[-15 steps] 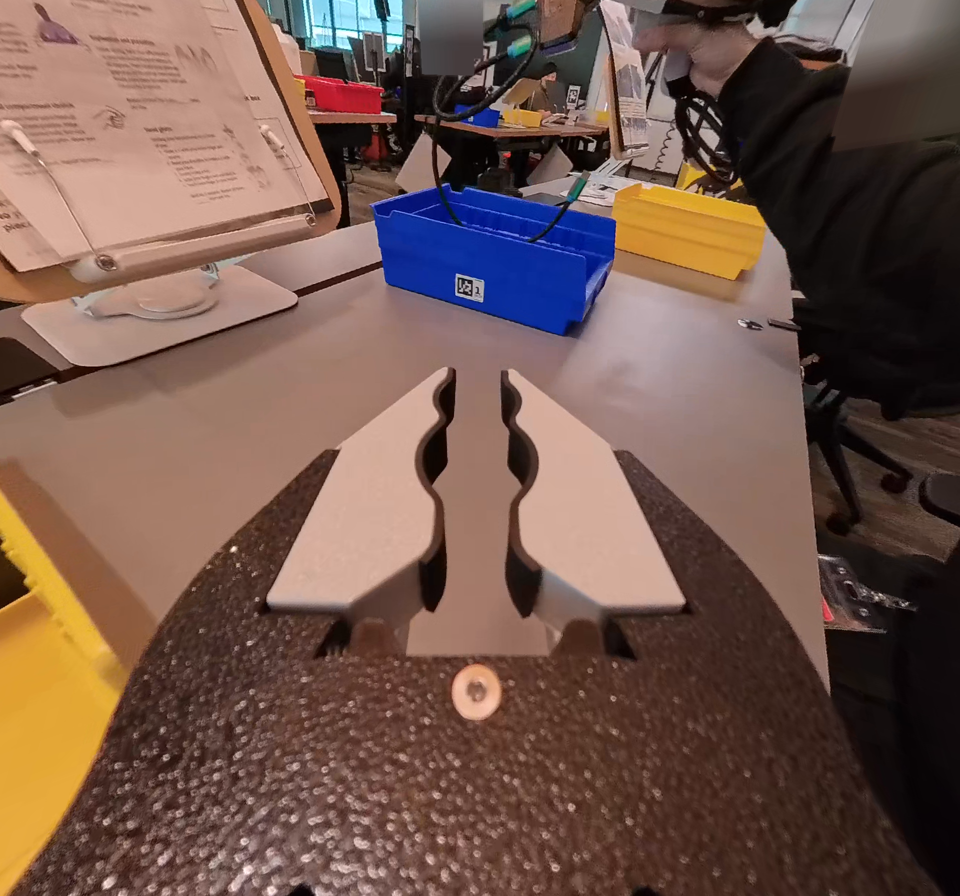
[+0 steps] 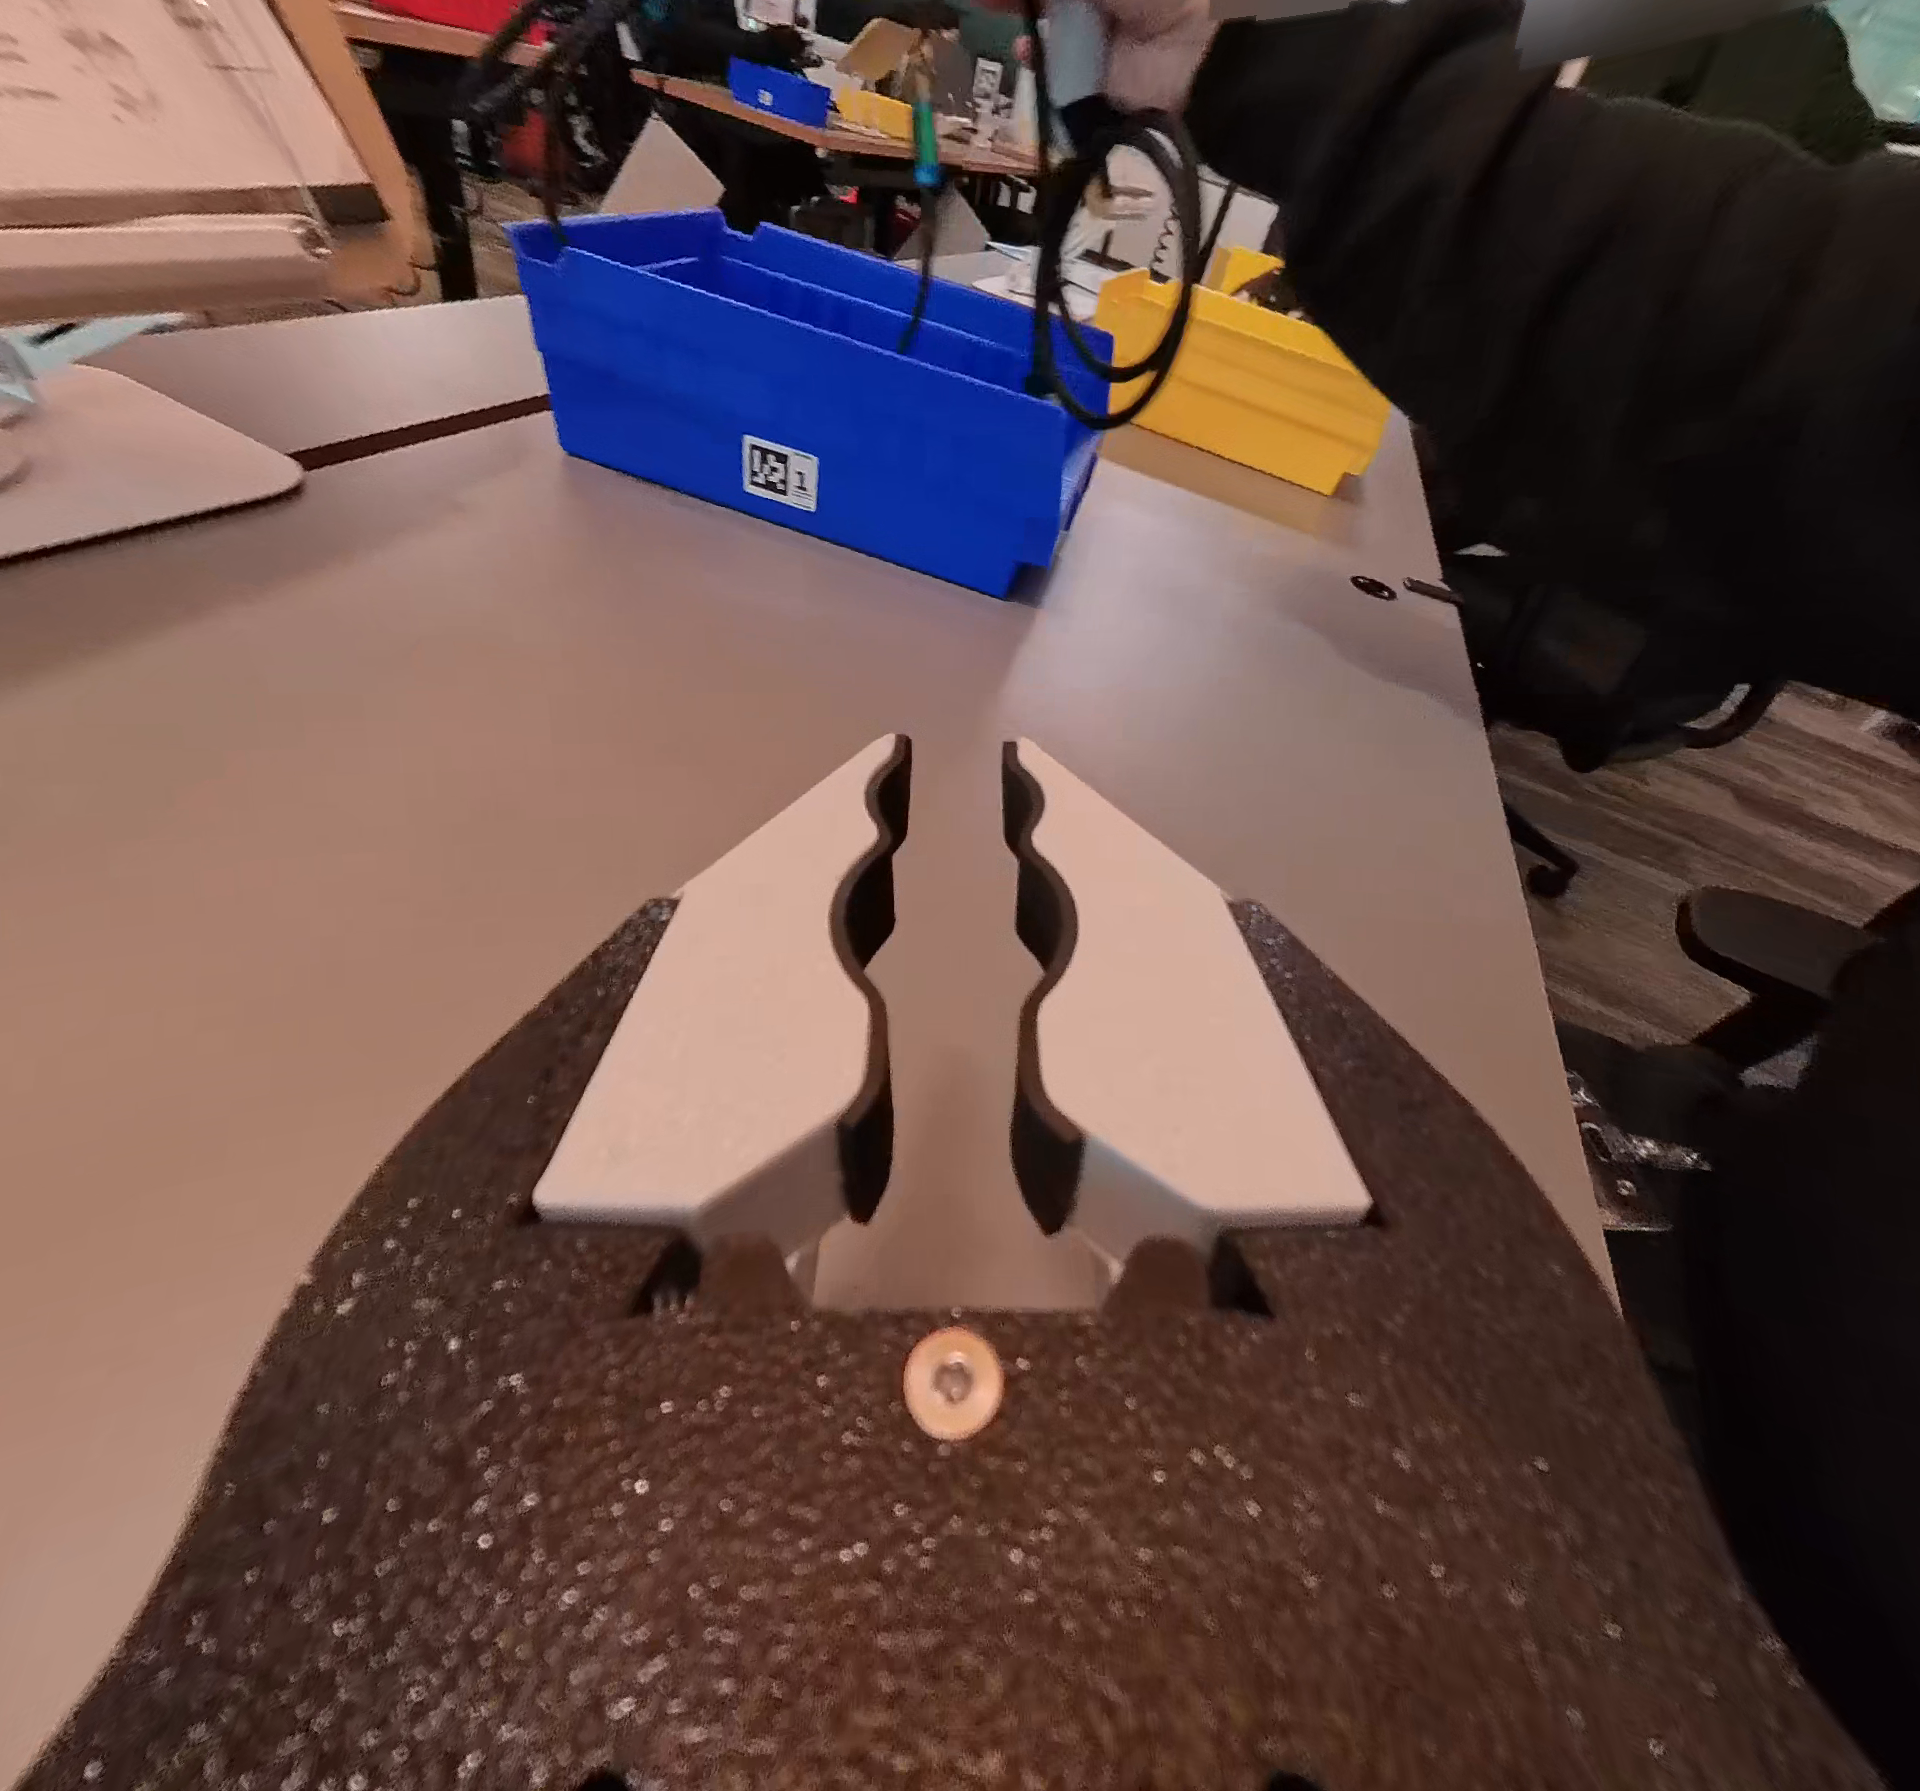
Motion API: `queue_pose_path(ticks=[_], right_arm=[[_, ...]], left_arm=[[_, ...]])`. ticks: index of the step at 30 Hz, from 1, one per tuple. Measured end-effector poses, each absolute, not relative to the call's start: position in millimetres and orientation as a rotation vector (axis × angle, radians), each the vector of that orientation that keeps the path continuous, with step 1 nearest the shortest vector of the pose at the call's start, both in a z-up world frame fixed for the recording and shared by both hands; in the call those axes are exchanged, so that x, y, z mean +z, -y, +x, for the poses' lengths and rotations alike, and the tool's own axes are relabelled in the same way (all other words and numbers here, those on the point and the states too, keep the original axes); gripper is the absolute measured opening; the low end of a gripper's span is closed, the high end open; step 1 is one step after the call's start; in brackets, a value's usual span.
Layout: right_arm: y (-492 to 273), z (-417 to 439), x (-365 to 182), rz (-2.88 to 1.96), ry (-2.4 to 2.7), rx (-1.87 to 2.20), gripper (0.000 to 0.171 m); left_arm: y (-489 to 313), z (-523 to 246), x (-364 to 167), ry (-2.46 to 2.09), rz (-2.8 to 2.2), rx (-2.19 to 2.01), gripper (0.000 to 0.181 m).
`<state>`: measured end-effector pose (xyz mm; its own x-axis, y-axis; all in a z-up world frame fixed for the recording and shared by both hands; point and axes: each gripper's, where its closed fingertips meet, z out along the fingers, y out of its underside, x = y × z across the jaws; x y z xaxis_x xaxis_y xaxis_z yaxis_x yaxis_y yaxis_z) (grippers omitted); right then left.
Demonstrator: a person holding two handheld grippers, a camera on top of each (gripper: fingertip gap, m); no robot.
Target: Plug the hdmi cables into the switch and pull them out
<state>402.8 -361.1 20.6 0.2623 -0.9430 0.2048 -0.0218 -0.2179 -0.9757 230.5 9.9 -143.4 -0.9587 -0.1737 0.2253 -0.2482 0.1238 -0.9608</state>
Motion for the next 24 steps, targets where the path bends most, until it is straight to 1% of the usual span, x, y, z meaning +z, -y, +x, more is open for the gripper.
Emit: queue_pose_path(ticks=[4,7,10,13,15,16,18,20,21,24], right_arm=[[389.3,406.2,14.7,-1.273,-0.939,-1.281,0.020],[394.5,394.6,0.1,-1.198,-0.866,-1.418,0.021],[400.5,381.7,-20.3,-1.228,-0.871,-1.437,0.021],[413.9,367.7,-42.1,-1.402,-0.912,-1.424,0.022],[400.0,357.6,-56.9,-1.549,-0.867,-1.199,0.029],[395.3,351.3,-67.0,-1.635,-0.881,-1.082,0.041],[397.9,338.8,-83.5,-1.811,-0.933,-0.994,0.074],[401.5,326.6,-87.1,-1.926,-0.924,-1.023,0.079],[401.6,320.2,-85.9,-1.961,-0.915,-1.033,0.086],[393.9,284.2,-76.0,-2.063,-0.894,-0.959,0.092]], left_arm=[[3.5,214.3,-151.5,2.313,0.327,1.962,0.014],[9.3,204.8,-156.8,2.313,0.271,1.953,0.014],[13.2,199.4,-163.1,2.316,0.254,1.930,0.014],[16.1,191.1,-166.4,2.308,0.215,1.905,0.014],[16.9,187.2,-168.9,2.319,0.195,1.882,0.014],[17.4,186.1,-170.2,2.329,0.184,1.871,0.014],[19.3,184.7,-171.6,2.342,0.168,1.856,0.014],[22.6,184.5,-170.6,2.339,0.168,1.855,0.014],[24.8,184.1,-169.6,2.337,0.168,1.856,0.014],[30.6,179.5,-166.8,2.348,0.147,1.845,0.015]])
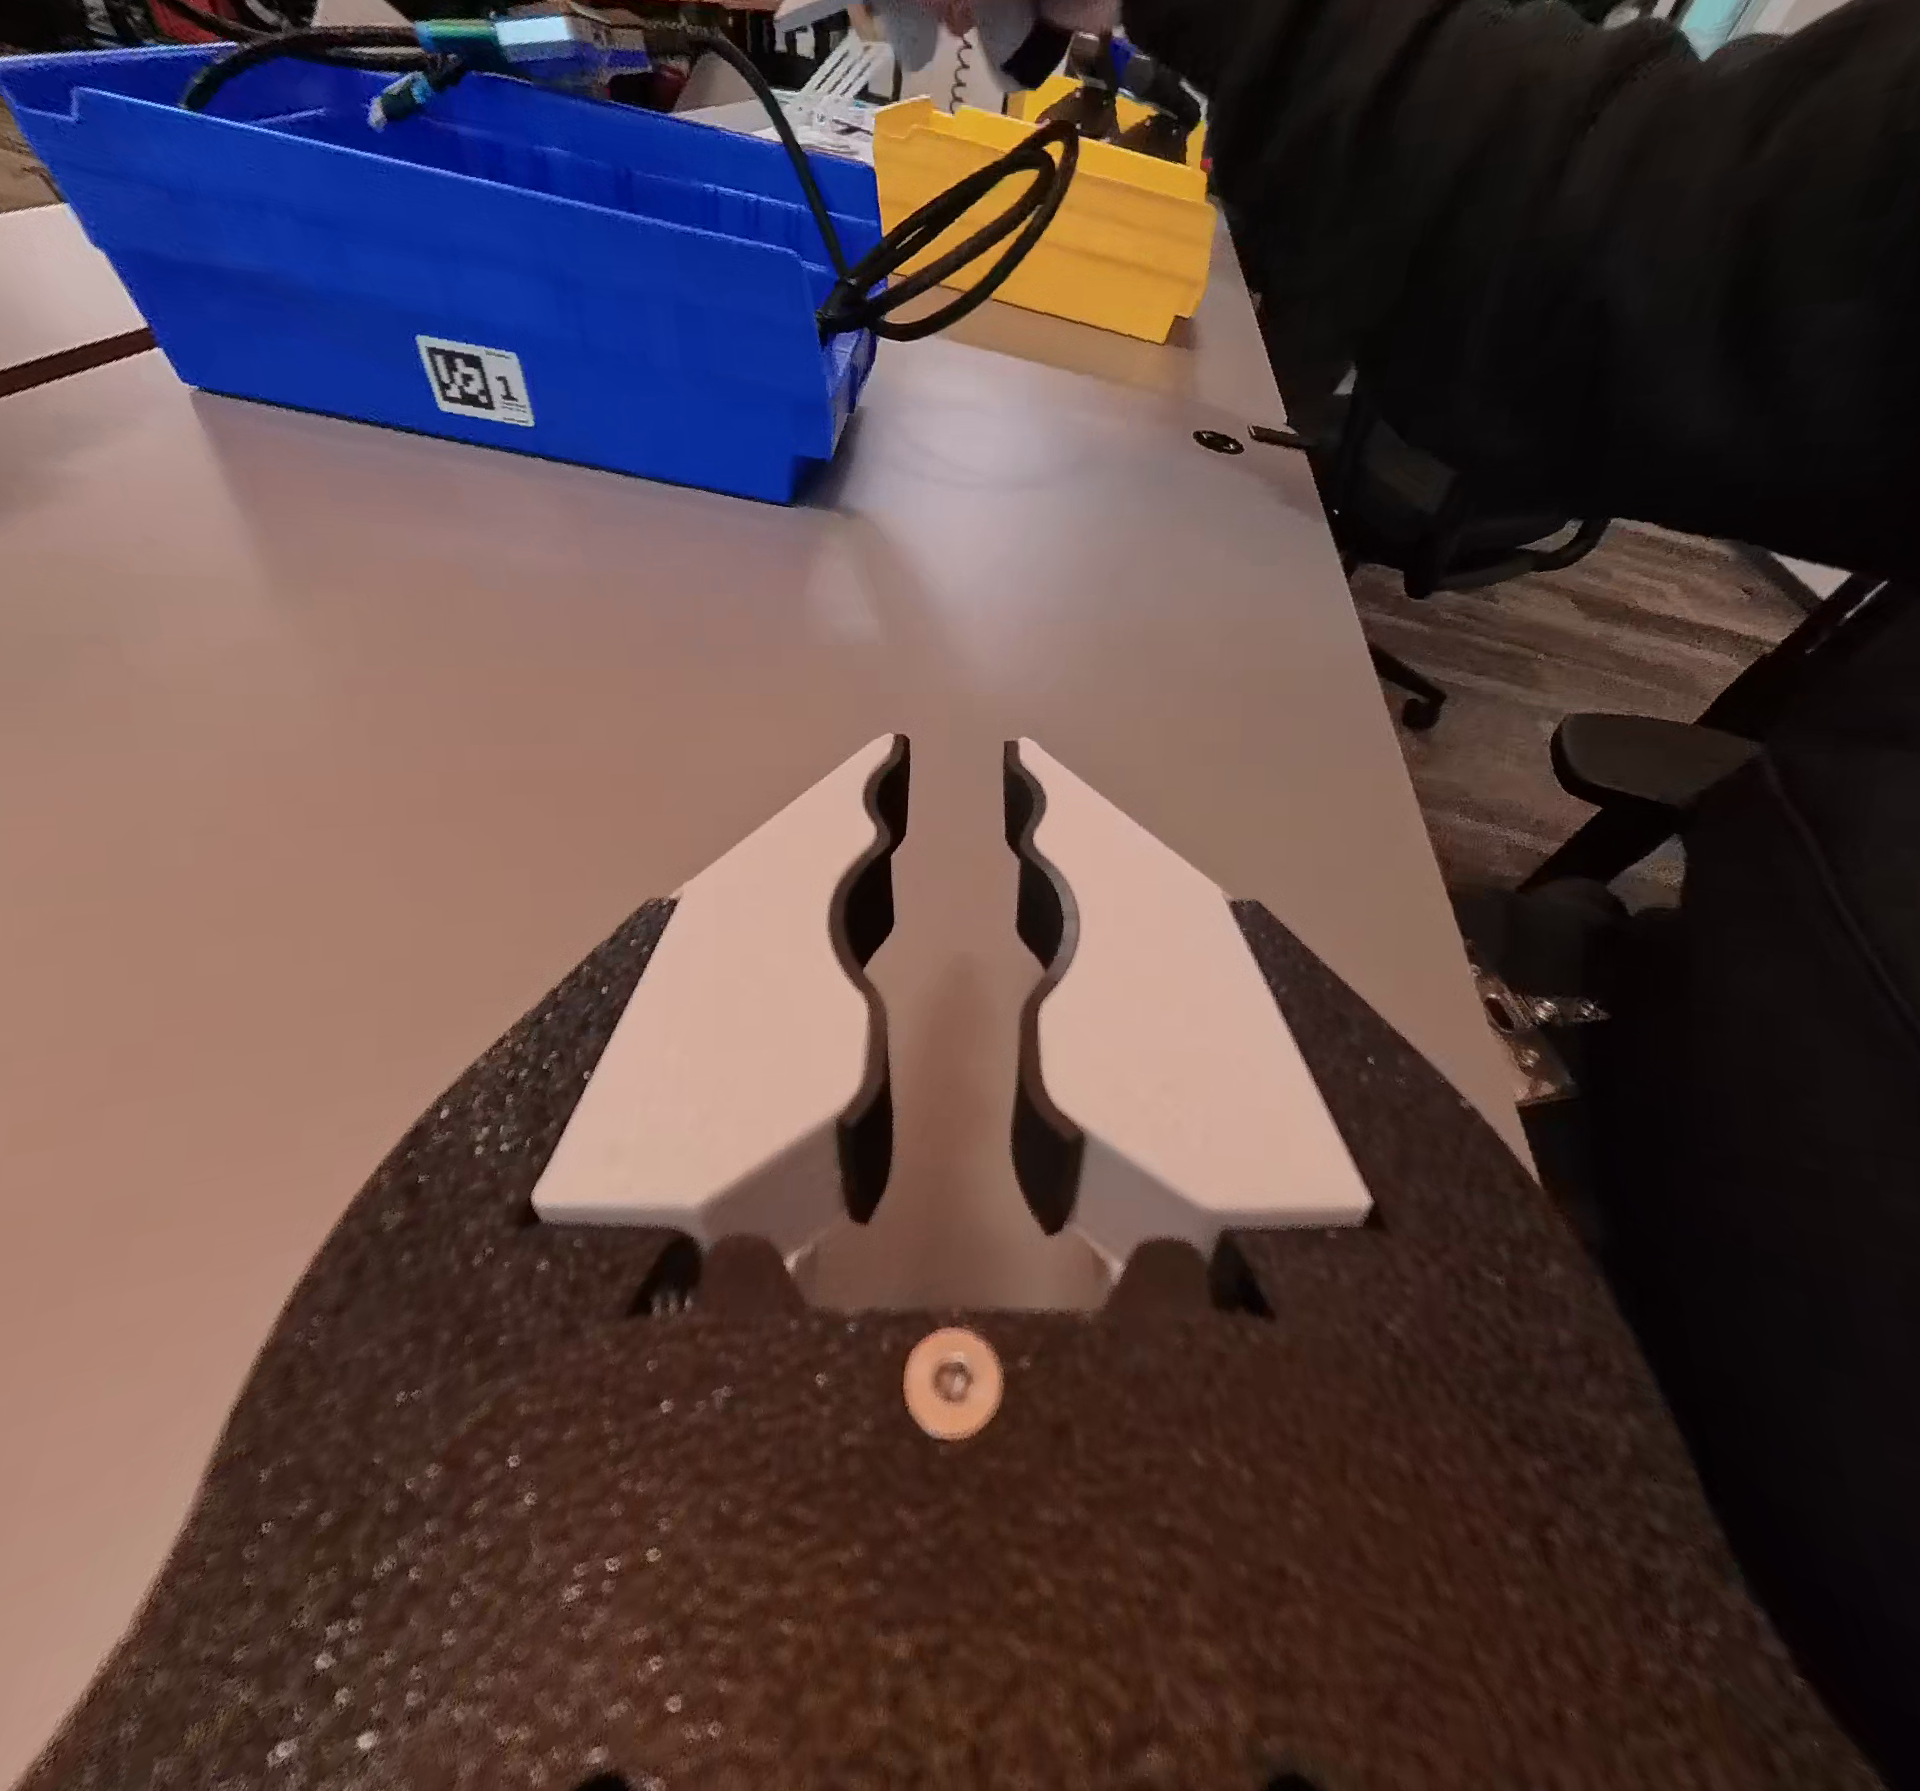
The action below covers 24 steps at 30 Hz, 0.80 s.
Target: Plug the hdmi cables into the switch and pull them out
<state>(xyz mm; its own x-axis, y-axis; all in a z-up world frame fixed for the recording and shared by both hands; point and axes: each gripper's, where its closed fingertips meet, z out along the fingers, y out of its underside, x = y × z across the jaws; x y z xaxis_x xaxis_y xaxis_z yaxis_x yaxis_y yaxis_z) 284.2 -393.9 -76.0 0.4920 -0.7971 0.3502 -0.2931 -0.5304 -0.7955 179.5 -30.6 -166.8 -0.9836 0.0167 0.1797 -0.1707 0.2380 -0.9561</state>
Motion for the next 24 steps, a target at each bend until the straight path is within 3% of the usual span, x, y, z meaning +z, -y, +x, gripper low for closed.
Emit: queue_pose_path(ticks=[3,8,11,13,15,18,24], right_arm=[[335.6,210.0,-70.3,-2.142,-0.642,-0.615,0.099],[327.1,151.4,-125.7,-2.584,-0.481,-0.605,0.081],[371.1,166.4,-154.3,-2.921,-0.481,-0.858,0.033],[358.7,180.2,-150.4,-2.820,-0.512,-0.931,0.002],[352.2,207.2,-120.8,-2.546,-0.721,-1.118,0.000],[346.7,231.9,-98.9,-2.185,-1.055,-1.094,0.000],[308.9,277.0,-122.5,-1.896,-1.277,-0.954,0.000]], left_arm=[[31.4,172.8,-168.0,2.386,0.118,1.824,0.016],[39.8,164.7,-171.5,2.407,0.084,1.770,0.015],[55.2,159.1,-166.8,2.425,0.033,1.746,0.015],[65.7,153.7,-167.2,2.450,-0.017,1.713,0.016],[74.1,148.5,-170.1,2.470,-0.043,1.681,0.016],[82.5,137.5,-174.5,2.454,-0.066,1.657,0.016],[93.7,124.5,-179.8,2.418,-0.046,1.621,0.016]])
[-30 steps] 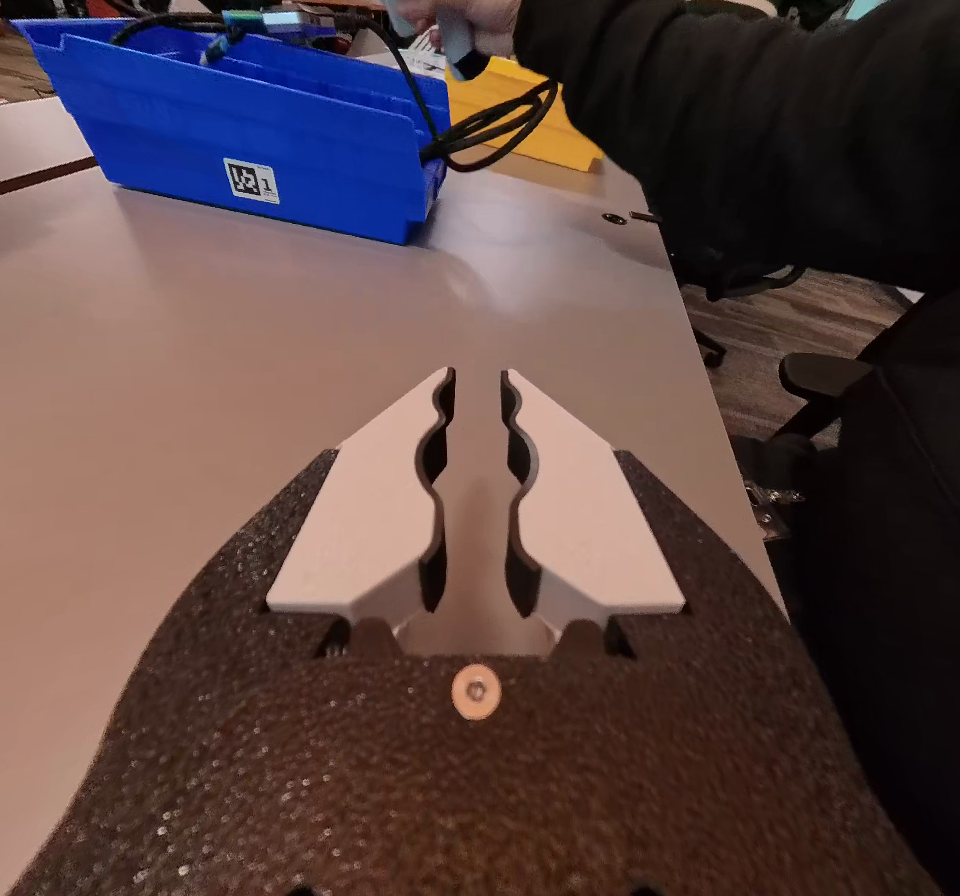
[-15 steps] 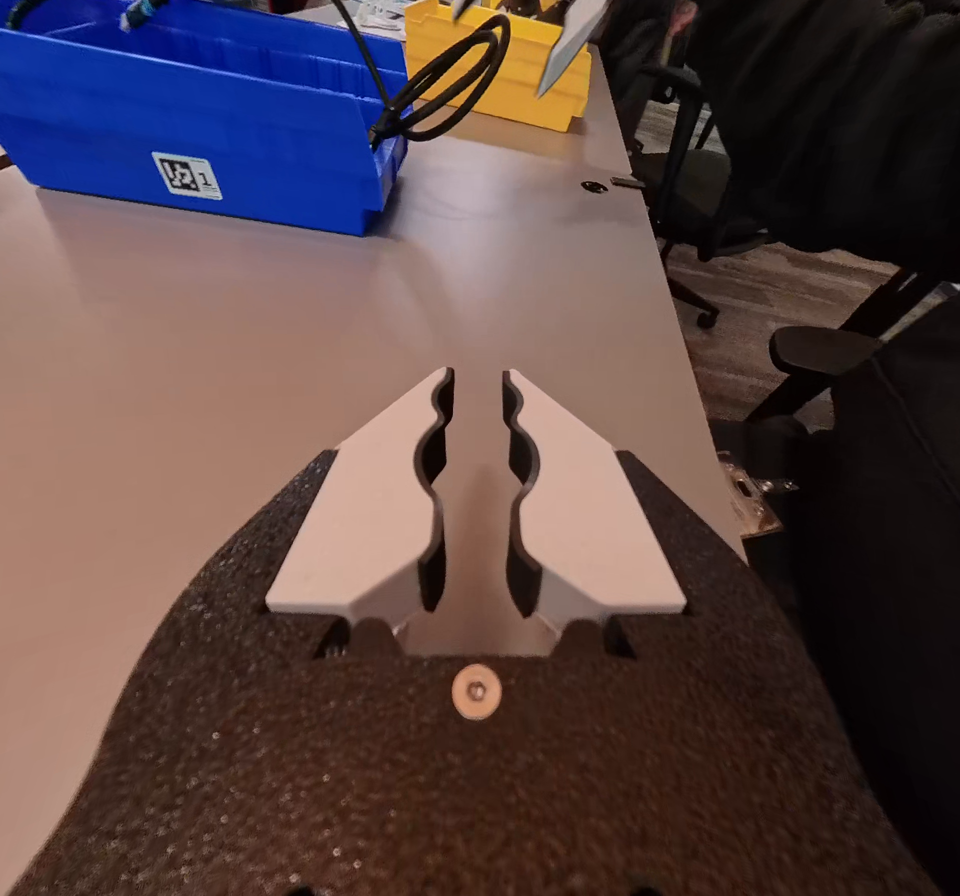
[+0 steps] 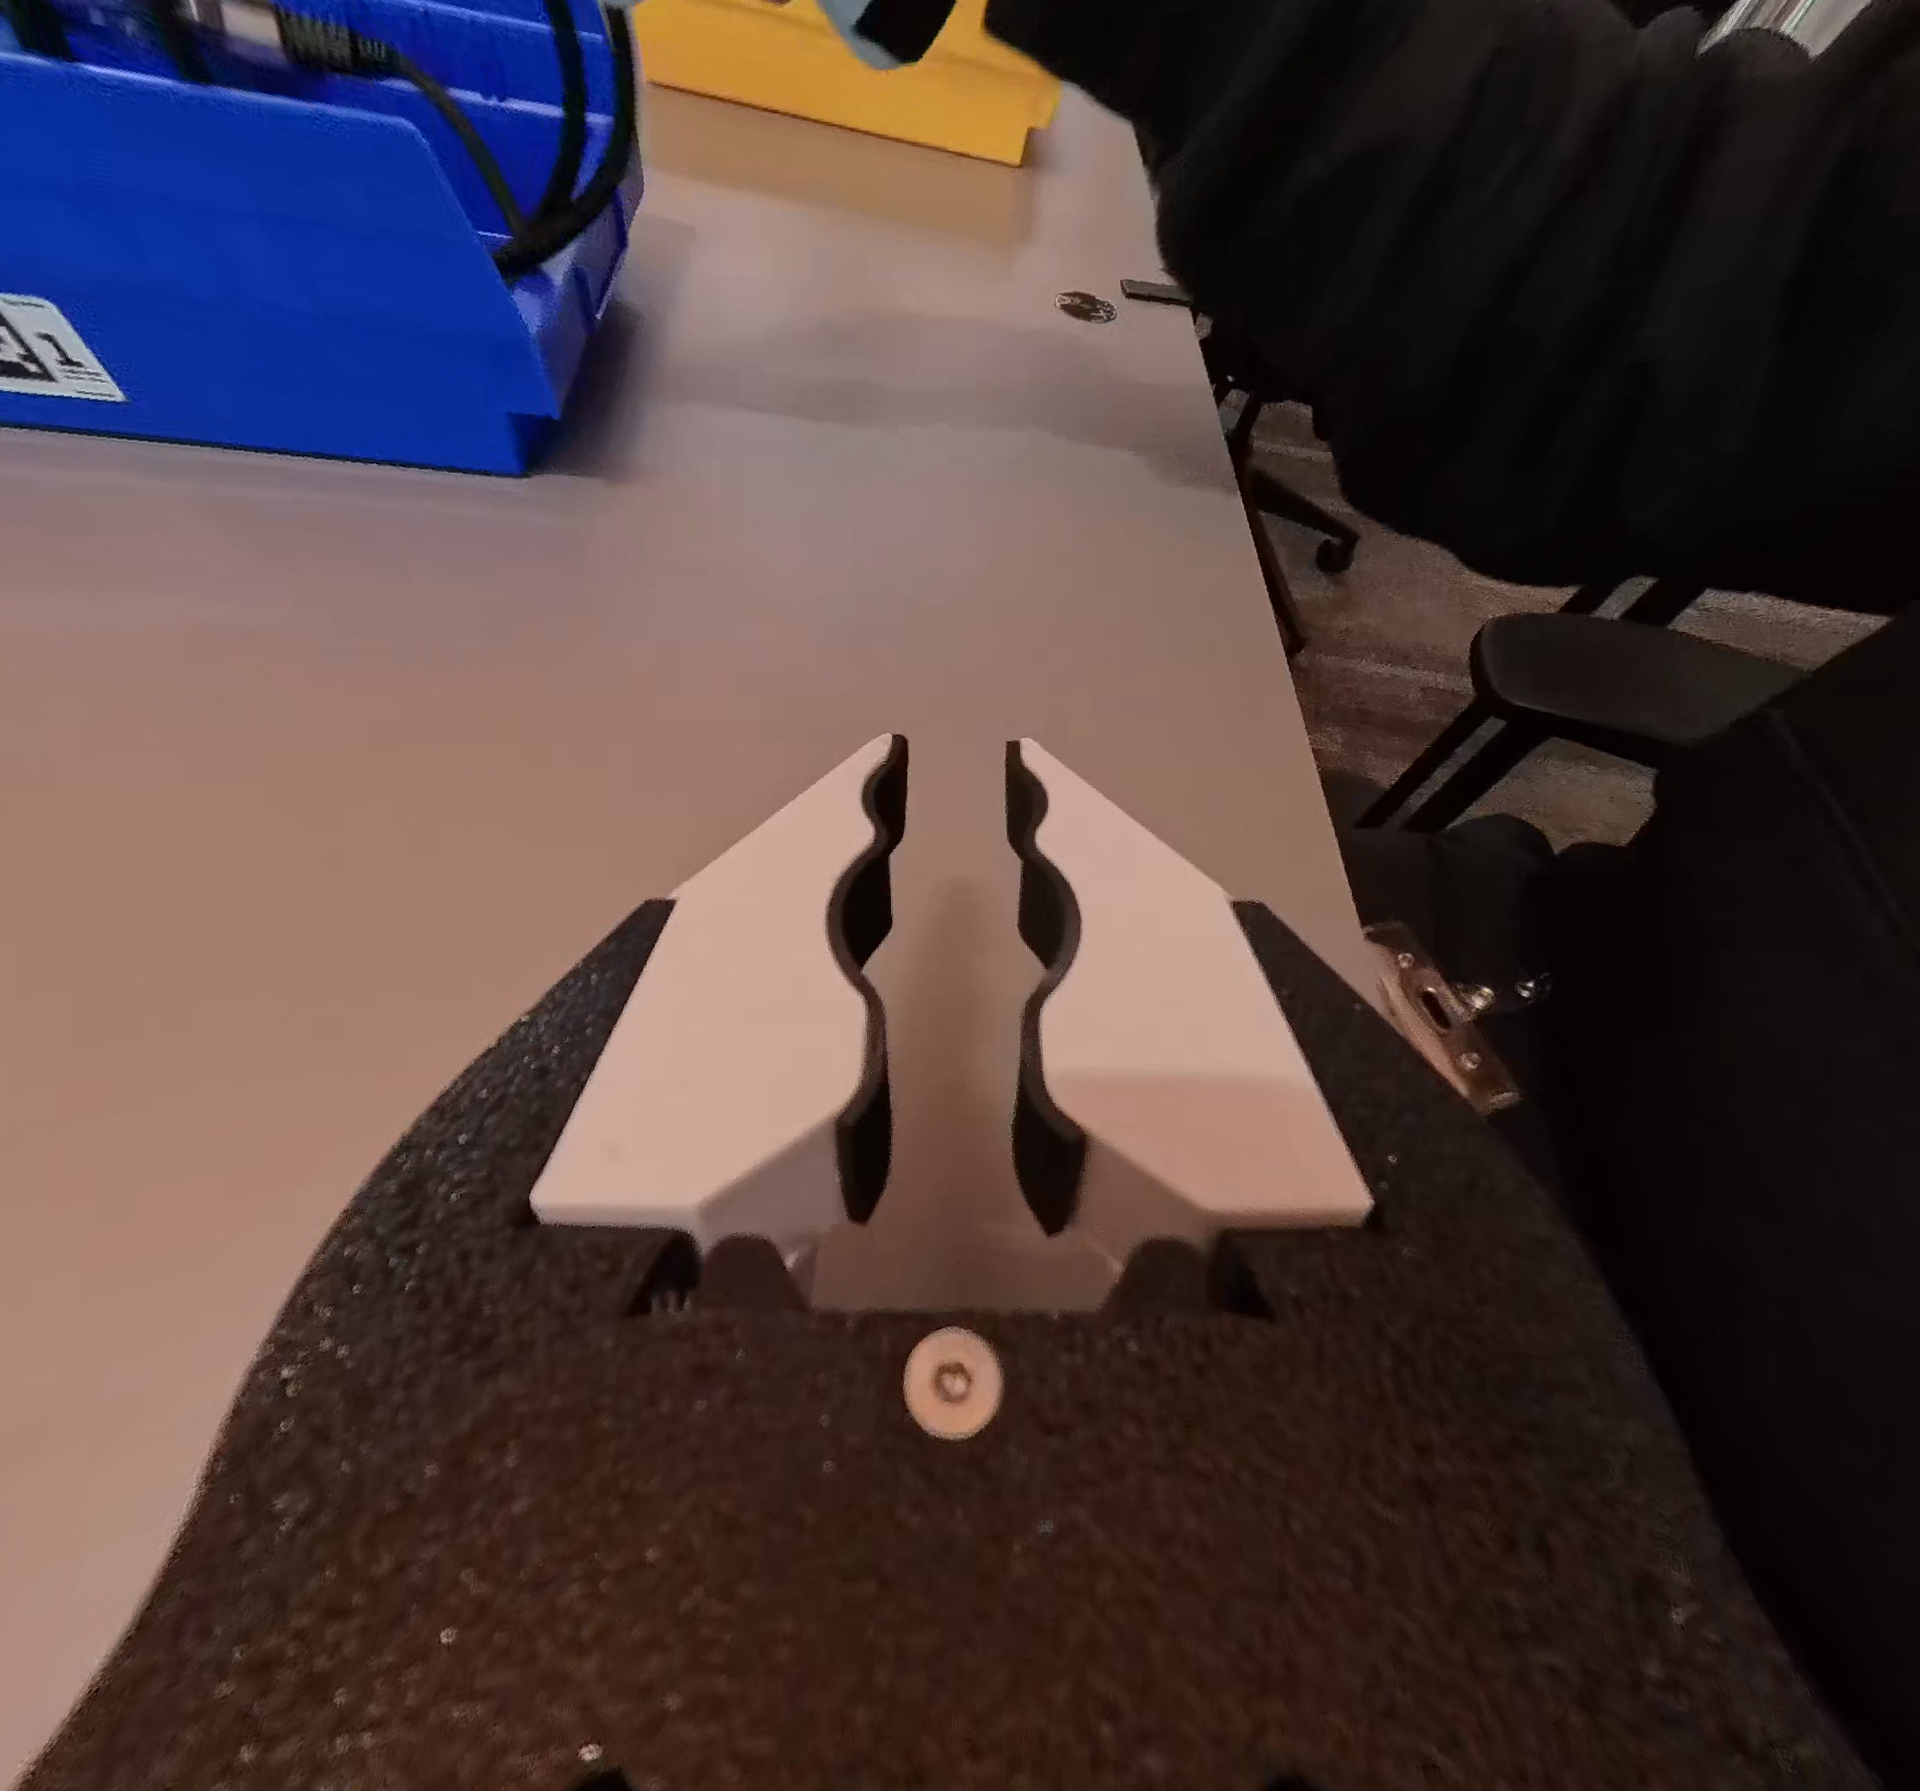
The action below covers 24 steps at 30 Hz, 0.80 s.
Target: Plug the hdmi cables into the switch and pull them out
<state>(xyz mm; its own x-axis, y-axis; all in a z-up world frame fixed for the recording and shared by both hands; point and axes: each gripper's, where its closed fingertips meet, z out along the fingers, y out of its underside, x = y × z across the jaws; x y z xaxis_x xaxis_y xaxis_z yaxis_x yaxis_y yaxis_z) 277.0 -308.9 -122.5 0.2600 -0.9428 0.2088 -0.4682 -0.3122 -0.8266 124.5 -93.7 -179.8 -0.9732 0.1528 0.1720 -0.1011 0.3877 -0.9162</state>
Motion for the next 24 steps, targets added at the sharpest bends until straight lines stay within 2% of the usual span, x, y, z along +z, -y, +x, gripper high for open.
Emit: queue_pose_path(ticks=[6,9,13,15,19,24], right_arm=[[287.5,287.8,-125.5,-1.740,-1.245,-0.780,0.002],[280.4,272.1,-128.6,-1.772,-1.188,-0.785,0.050],[295.4,232.7,-119.2,-1.752,-1.180,-1.024,0.093],[302.8,206.9,-113.4,-1.709,-1.192,-1.143,0.108],[300.8,165.0,-121.0,-1.602,-1.245,-1.221,0.124],[301.7,142.1,-115.1,-1.494,-1.291,-1.224,0.123]], left_arm=[[94.4,113.9,-182.9,2.449,-0.082,1.577,0.016],[98.6,118.8,-178.3,2.477,-0.059,1.617,0.019],[113.6,135.7,-170.7,2.525,0.034,1.702,0.024],[130.4,150.5,-164.6,2.543,0.145,1.761,0.035],[178.6,191.0,-153.5,2.606,0.422,1.889,0.063],[235.9,249.3,-152.7,2.727,0.777,1.945,0.075]])
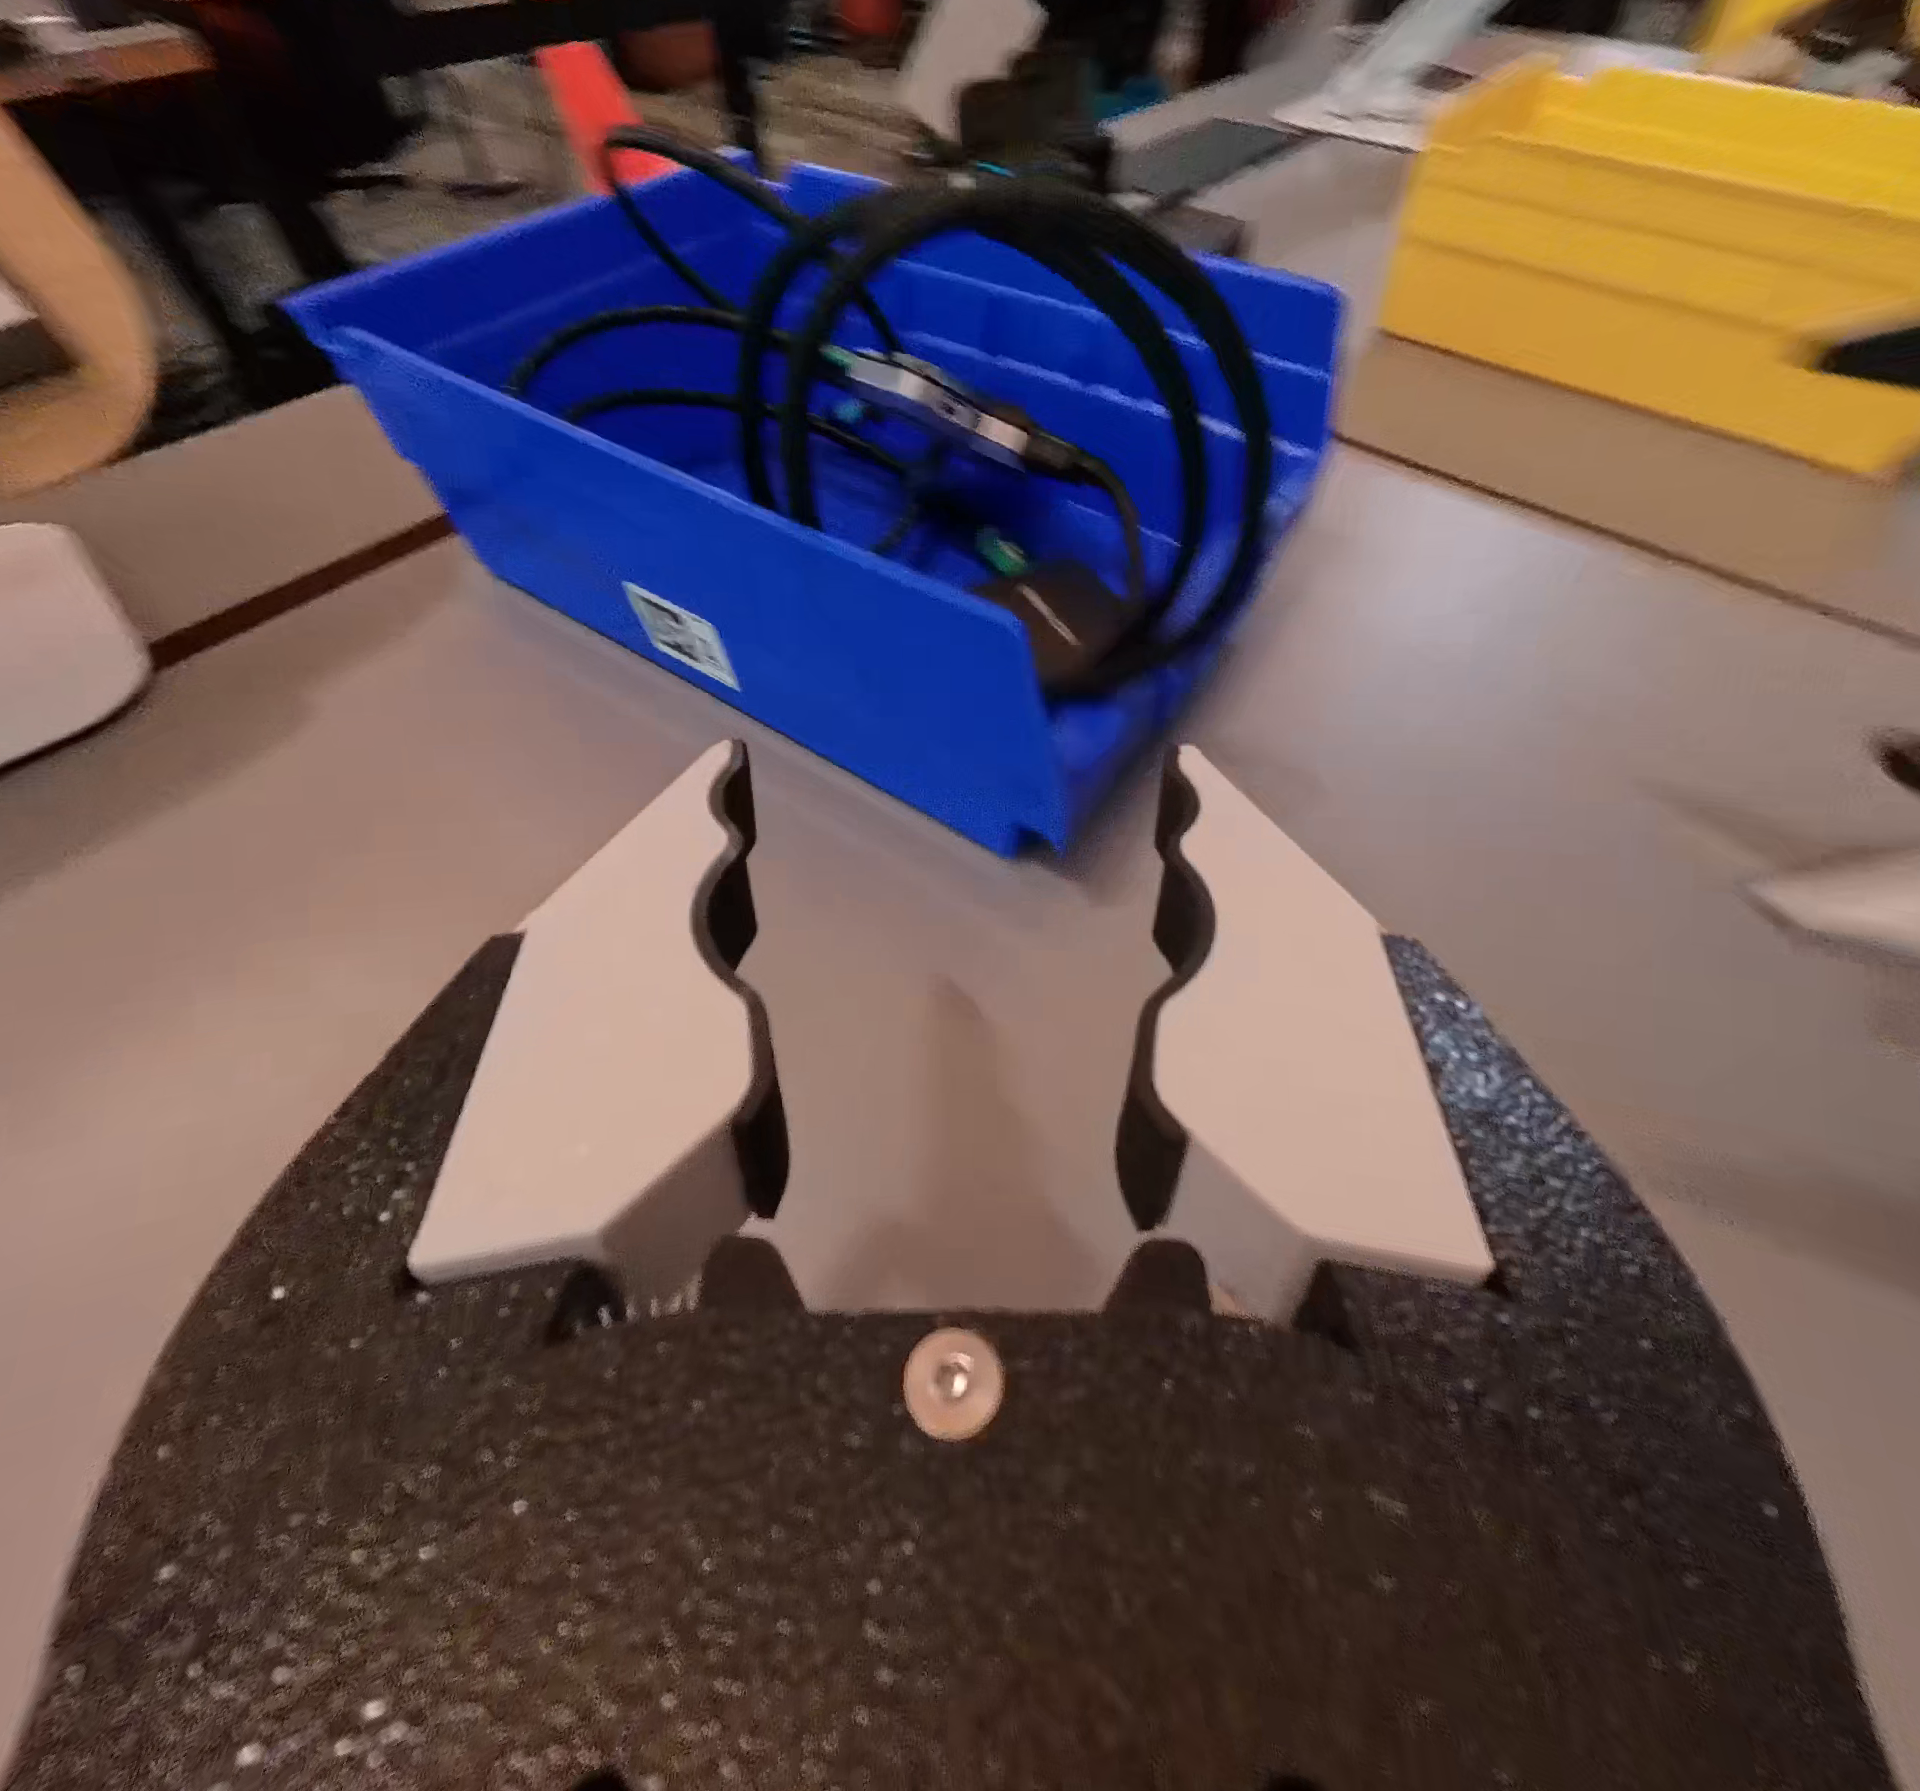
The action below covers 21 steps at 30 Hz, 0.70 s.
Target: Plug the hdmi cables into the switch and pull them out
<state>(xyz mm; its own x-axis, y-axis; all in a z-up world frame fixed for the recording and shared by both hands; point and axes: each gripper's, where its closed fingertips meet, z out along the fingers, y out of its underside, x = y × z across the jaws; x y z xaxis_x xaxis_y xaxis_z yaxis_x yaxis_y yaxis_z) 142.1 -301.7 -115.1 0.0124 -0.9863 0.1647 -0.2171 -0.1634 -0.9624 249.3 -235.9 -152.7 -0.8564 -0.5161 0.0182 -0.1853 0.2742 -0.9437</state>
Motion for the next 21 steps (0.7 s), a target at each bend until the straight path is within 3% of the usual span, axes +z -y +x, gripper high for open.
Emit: queue_pose_path(ticks=[5,11,13,16,21], right_arm=[[324.4,134.9,-103.9,-1.356,-1.354,-1.315,0.122],[306.9,139.3,-115.7,-1.386,-1.327,-1.231,0.116],[300.1,139.4,-119.0,-1.391,-1.324,-1.197,0.116],[299.6,135.1,-119.6,-1.390,-1.318,-1.195,0.115],[305.6,122.2,-113.9,-1.334,-1.306,-1.181,0.119]], left_arm=[[274.6,285.4,-151.5,-2.172,-0.925,-1.558,0.085],[283.7,320.7,-172.1,-2.026,-0.917,-1.308,0.079],[277.6,330.4,-176.1,-2.000,-0.958,-1.334,0.039],[246.5,349.8,-175.1,-1.953,-0.974,-1.319,0.010],[186.1,349.0,-174.5,-2.022,-0.828,-1.343,0.009]])
